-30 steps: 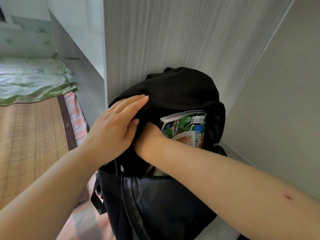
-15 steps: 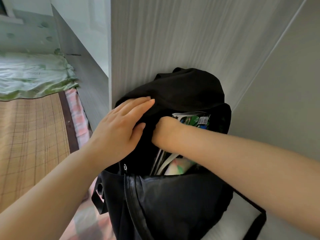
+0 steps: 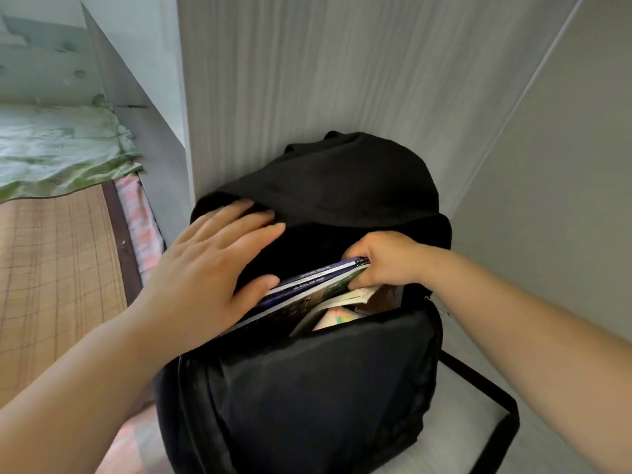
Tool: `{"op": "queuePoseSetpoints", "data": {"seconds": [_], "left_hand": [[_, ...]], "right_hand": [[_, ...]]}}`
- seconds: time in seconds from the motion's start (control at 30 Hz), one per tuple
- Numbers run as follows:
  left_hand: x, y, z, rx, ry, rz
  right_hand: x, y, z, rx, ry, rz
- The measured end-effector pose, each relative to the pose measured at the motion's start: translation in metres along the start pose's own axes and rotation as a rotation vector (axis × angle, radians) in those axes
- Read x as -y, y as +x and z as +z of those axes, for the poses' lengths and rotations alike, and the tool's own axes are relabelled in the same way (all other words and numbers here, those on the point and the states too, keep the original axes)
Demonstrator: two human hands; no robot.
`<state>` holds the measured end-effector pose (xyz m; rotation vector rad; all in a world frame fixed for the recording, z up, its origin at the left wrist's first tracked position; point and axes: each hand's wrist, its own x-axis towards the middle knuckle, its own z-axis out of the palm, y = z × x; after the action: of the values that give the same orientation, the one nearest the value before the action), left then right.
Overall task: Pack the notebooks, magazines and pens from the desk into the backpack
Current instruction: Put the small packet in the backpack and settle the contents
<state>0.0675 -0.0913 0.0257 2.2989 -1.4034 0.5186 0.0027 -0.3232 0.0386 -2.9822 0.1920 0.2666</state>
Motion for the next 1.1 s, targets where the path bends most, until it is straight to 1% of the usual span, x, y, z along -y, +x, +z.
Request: {"op": "queuePoseSetpoints", "data": {"seconds": [0.1,0.17,0.23,0.3,0.33,0.4,0.43,0.47,0.53,0.57,0.6,0.63,0.73,0.8,0.83,0.9,0.97,1.03,1.1], "left_hand": [[0.000,-0.003,0.004,0.070,0.080,0.087],[0.000,-0.006,0.010,0.120,0.129,0.096],[-0.003,-0.007,0.010,0.205,0.162,0.066],[-0.009,-0.006,0.014,0.303,0.137,0.004],[-0.007,-0.006,0.019,0.328,0.141,0.001],[-0.004,-0.003,0.024,0.405,0.189,-0.019],[-0.004,-0.001,0.025,0.414,0.194,-0.033],[-0.003,0.001,0.026,0.410,0.196,-0.037],[-0.001,0.003,0.028,0.385,0.201,-0.038],[0.000,0.004,0.030,0.368,0.209,-0.043],[0.002,0.004,0.031,0.358,0.221,-0.047],[0.003,0.005,0.033,0.358,0.236,-0.047],[0.004,0.004,0.036,0.387,0.279,-0.033],[0.004,0.005,0.039,0.367,0.283,-0.024],[0.005,0.006,0.040,0.351,0.281,-0.021],[0.007,0.007,0.042,0.323,0.278,-0.022],[0.009,0.006,0.043,0.333,0.286,-0.025],[0.012,0.006,0.044,0.358,0.294,-0.034],[0.013,0.007,0.043,0.367,0.326,-0.032]], "right_hand": [[-0.010,0.011,0.022,0.066,0.180,0.116],[-0.011,0.020,0.027,0.122,0.245,0.165],[-0.012,0.027,0.029,0.153,0.247,0.190],[-0.012,0.031,0.033,0.171,0.201,0.216],[-0.013,0.032,0.036,0.173,0.170,0.231],[-0.015,0.027,0.040,0.120,0.136,0.265],[-0.016,0.021,0.041,0.046,0.161,0.285],[-0.017,0.014,0.043,-0.064,0.197,0.296],[-0.018,0.001,0.046,-0.331,0.197,0.241],[-0.019,-0.004,0.048,-0.394,0.176,0.206],[-0.020,-0.008,0.049,-0.393,0.182,0.173],[-0.020,-0.011,0.048,-0.331,0.208,0.146],[-0.019,-0.014,0.040,-0.018,0.232,0.109],[-0.014,-0.009,0.036,0.076,0.136,0.096],[-0.011,-0.006,0.035,0.077,0.090,0.095],[-0.002,-0.002,0.033,0.016,0.011,0.093],[0.011,0.001,0.028,-0.054,0.020,0.044],[0.028,0.002,0.021,-0.104,0.092,-0.064],[0.044,0.005,0.018,-0.122,0.068,-0.185]]}}
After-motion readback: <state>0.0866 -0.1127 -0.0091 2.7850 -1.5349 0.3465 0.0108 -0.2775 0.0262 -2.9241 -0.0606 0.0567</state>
